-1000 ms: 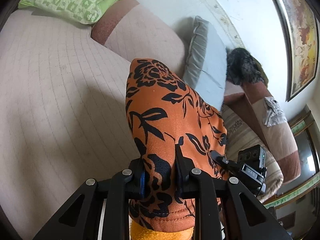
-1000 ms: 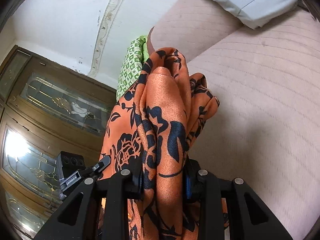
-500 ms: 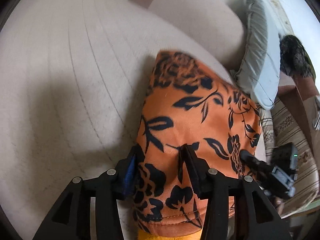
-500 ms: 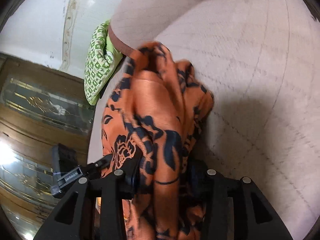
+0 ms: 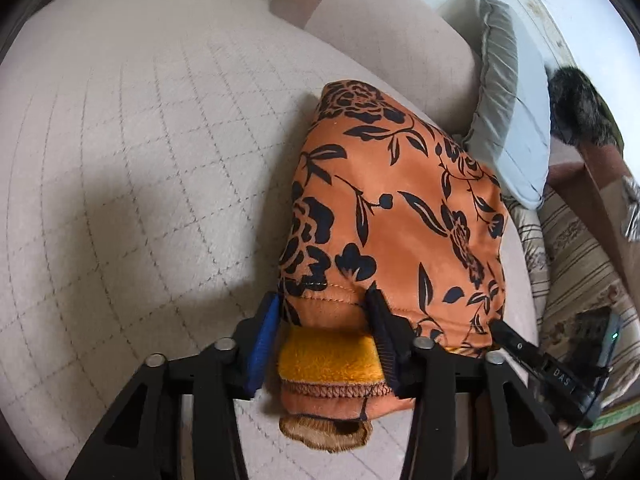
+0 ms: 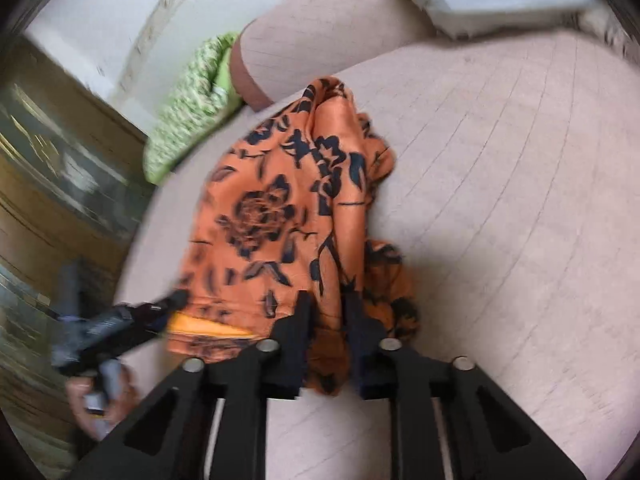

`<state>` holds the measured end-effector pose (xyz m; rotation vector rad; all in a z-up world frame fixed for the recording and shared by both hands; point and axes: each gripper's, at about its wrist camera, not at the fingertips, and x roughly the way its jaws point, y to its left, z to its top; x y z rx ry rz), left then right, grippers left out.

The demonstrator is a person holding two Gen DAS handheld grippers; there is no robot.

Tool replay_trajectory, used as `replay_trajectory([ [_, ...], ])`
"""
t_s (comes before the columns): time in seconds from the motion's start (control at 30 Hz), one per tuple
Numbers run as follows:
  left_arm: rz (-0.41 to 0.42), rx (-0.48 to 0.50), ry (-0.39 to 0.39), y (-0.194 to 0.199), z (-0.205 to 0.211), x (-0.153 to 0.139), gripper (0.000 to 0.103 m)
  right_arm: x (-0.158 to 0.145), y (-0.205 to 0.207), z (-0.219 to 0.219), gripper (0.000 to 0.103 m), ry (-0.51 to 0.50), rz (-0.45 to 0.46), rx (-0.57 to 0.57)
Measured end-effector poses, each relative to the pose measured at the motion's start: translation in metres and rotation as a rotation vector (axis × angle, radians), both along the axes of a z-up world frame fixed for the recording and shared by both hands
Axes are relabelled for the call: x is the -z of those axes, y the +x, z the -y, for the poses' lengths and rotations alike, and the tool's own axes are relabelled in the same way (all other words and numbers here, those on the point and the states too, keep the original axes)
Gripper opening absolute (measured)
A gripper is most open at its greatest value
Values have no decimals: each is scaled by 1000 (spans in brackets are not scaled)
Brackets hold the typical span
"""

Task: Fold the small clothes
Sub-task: 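Release the folded blouse and pull both tools back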

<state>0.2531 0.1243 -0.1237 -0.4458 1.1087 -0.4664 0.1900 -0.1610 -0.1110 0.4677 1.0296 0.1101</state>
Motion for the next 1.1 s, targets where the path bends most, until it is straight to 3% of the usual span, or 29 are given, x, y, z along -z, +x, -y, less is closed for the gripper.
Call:
replay_trajectory([
  [0.07, 11, -4, -5, -7, 2, -4, 26, -7, -1, 0, 9, -1, 10, 14],
  [0.17, 65, 3, 31, -21, 6, -7, 20, -22, -3, -8, 7, -135, 25, 11],
  [0.27, 91, 30, 126, -21, 19, 0, 19, 3, 8, -5, 7, -147, -45, 29],
  [0.33, 89, 33, 134, -18, 20, 1, 19, 13, 10, 2, 7, -109, -67, 51],
  [0.47, 113, 39, 149, -24, 20, -3, 21, 11, 10, -4, 9, -148, -60, 37],
  [0.6, 123, -11, 96, -38, 6, -16, 29, 6, 3, -2, 31, -128, -33, 43],
  [0.67, 141, -19, 89, -48, 0, -20, 42, 0, -6, 2, 33, -89, -8, 45],
  [0.73, 133, -20, 97, -58, -4, -17, 47, -3, -17, 7, 45, -43, 7, 69],
  [0.83, 81, -15, 96, -61, -4, -5, 46, 4, -24, 5, 42, -33, -16, 66],
  [0.87, 65, -13, 88, -59, -4, -1, 40, 7, -24, 4, 38, -37, -22, 61],
  [0.9, 56, -11, 85, -56, -3, 3, 35, 12, -22, 2, 25, -49, -28, 47],
  [0.93, 48, -6, 100, -53, 1, 7, 31, 13, -19, -1, 19, -62, -33, 36],
  [1.1, 62, -20, 103, -50, 3, 7, 30, 7, -24, -12, 22, -133, -20, 21],
])
